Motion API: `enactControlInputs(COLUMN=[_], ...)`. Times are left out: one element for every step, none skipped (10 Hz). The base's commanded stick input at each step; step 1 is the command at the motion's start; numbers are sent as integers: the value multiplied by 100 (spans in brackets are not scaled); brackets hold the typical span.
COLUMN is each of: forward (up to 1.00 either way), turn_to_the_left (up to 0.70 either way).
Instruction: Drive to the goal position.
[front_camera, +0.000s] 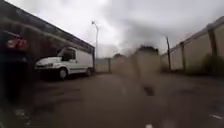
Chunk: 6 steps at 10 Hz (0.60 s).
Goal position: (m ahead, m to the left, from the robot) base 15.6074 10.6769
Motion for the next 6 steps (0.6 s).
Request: enactControlInputs(forward=[50, 50, 50, 50, 50, 50], turn_to_the_left=[2, 2, 2, 2, 2, 2])
